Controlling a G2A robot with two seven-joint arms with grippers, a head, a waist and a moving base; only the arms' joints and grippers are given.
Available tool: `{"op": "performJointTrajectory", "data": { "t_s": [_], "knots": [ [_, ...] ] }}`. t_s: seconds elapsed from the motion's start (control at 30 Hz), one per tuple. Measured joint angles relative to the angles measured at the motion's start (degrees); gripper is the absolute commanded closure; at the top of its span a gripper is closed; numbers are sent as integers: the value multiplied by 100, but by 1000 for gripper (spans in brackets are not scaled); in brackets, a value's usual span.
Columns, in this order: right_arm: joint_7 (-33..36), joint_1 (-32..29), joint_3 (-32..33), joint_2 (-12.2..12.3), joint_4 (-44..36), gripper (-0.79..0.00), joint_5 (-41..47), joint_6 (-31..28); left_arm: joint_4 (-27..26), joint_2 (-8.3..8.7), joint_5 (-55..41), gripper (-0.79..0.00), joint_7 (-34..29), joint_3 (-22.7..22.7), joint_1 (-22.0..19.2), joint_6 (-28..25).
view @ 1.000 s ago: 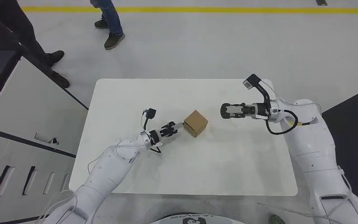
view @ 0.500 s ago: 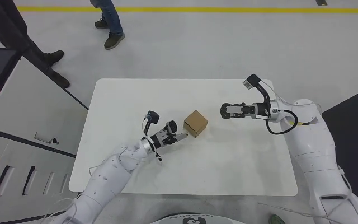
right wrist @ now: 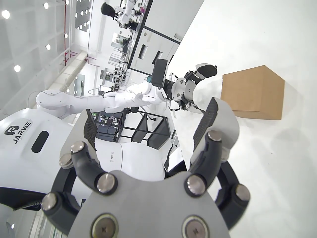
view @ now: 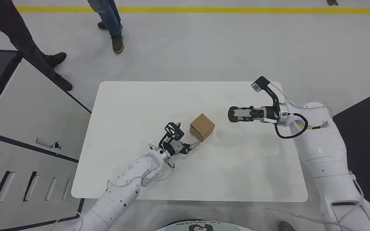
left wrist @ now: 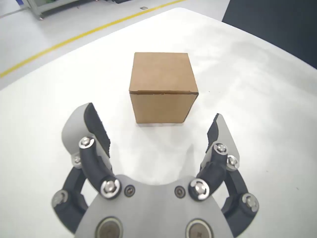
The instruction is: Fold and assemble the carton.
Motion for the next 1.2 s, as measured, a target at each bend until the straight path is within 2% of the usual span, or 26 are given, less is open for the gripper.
{"op": "performJointTrajectory", "data": {
  "t_s": [0.23, 0.47, 0.77, 0.87, 1.1, 1.2],
  "knots": [
    [-12, -10, 4, 0, -7, -785, 0, -2, -7, -1, 5, -785, 13, 6, 7, 10],
    [-185, -431, 466, 149, -184, -785, 145, -186, -5, -29, -184, -785, -265, 49, -101, -442],
    [-304, -1103, 1161, 418, -396, -785, 474, -303, 341, -177, -201, -785, -150, 288, -385, -259],
    [-322, -1193, 1214, 474, -469, -785, 496, -321, 465, -231, -178, -785, -124, 372, -448, -89],
    [-326, -1199, 1219, 497, -503, -785, 374, -325, 486, -235, -176, -785, -142, 375, -451, -72],
    [-326, -1199, 1219, 497, -502, -785, 374, -325, 668, -272, -268, -785, -148, 368, -479, 64]
  ]
}}
